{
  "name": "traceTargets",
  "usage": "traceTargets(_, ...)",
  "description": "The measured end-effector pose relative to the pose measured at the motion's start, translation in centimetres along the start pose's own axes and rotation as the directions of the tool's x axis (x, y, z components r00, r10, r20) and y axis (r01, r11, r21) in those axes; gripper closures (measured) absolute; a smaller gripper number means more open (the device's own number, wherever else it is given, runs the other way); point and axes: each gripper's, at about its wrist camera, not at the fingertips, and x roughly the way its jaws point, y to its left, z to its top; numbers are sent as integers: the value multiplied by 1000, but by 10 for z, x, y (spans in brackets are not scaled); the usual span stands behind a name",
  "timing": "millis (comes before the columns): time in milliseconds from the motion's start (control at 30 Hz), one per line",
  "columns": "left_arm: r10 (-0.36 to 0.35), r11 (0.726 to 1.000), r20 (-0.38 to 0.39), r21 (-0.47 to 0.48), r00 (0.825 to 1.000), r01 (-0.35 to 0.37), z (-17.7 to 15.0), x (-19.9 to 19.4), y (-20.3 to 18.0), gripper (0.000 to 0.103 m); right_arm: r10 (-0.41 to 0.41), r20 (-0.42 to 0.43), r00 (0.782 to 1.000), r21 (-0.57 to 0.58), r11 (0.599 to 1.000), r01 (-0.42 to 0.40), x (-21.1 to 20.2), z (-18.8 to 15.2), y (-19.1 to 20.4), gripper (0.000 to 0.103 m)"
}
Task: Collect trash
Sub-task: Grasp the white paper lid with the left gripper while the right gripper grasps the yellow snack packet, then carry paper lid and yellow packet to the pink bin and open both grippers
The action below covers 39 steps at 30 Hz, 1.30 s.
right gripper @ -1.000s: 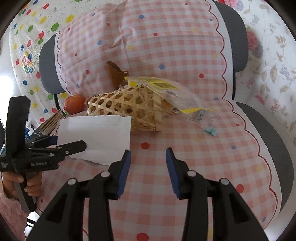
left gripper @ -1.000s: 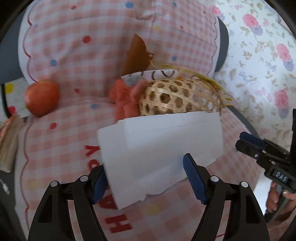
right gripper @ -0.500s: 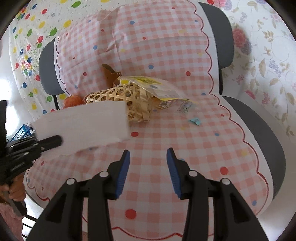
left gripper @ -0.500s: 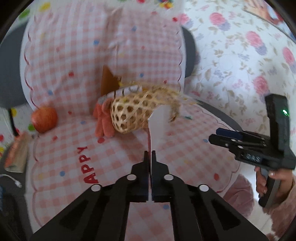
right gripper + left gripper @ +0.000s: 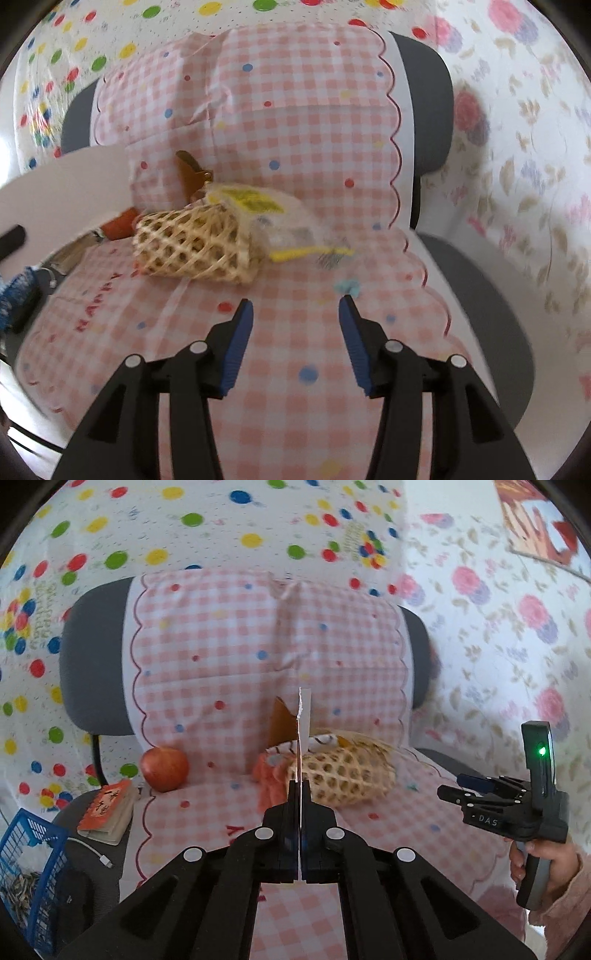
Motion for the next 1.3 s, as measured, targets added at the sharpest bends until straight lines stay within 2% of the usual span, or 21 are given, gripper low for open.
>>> traceTargets(200, 15, 1000, -8, -12, 1000, -15, 7, 17, 2, 103, -78, -3, 997, -128, 989, 77, 35, 17, 13, 49)
traceTargets(333, 9, 1000, -20, -18, 1000, -9, 9, 30, 3, 103, -128, 26, 991, -247, 960, 130, 53, 24, 32, 49)
traceTargets(467, 8, 1000, -33, -27, 999, -9, 7, 37, 6, 103, -156, 60, 986, -297, 940, 166, 57, 29, 42, 49)
traceTargets(533, 7, 1000, -37, -27, 999, -8, 6, 38, 7, 103, -141, 73, 987, -292, 944, 156, 52, 31, 43, 54)
traceTargets(600, 10, 1000, -35, -28, 999, -11, 6, 37, 6, 103, -130, 78, 988, -278, 949, 147, 46, 31, 42, 88)
traceTargets(667, 5, 1000, -32, -27, 999, -6, 5, 34, 6, 103, -106, 93, 990, -231, 965, 125, 34, 32, 36, 98)
traceTargets(767, -3, 1000, -18, -14, 1000, 2, 5, 24, 1, 103, -67, 118, 991, -88, 993, 77, 10, 37, 15, 100)
traceTargets(867, -18, 1000, 2, -8, 1000, 18, 5, 12, -5, 103, -35, 139, 990, 88, 996, 23, -19, 40, -15, 100)
traceTargets(900, -27, 1000, 8, -8, 1000, 27, 5, 8, -8, 103, -30, 143, 989, 116, 993, 13, -26, 39, -20, 100)
traceTargets(1000, -55, 998, 23, 11, 998, 55, 2, -4, -21, 103, -26, 161, 987, 160, 987, 0, -55, 31, -30, 100)
traceTargets(1100, -106, 994, 20, 19, 994, 106, -6, -14, -37, 103, -3, 144, 990, 182, 983, -23, -79, 12, -33, 100)
traceTargets(1300, -181, 982, -19, 51, 983, 182, -30, -22, -69, 103, 8, 115, 993, 228, 973, -34, -112, -34, -35, 100)
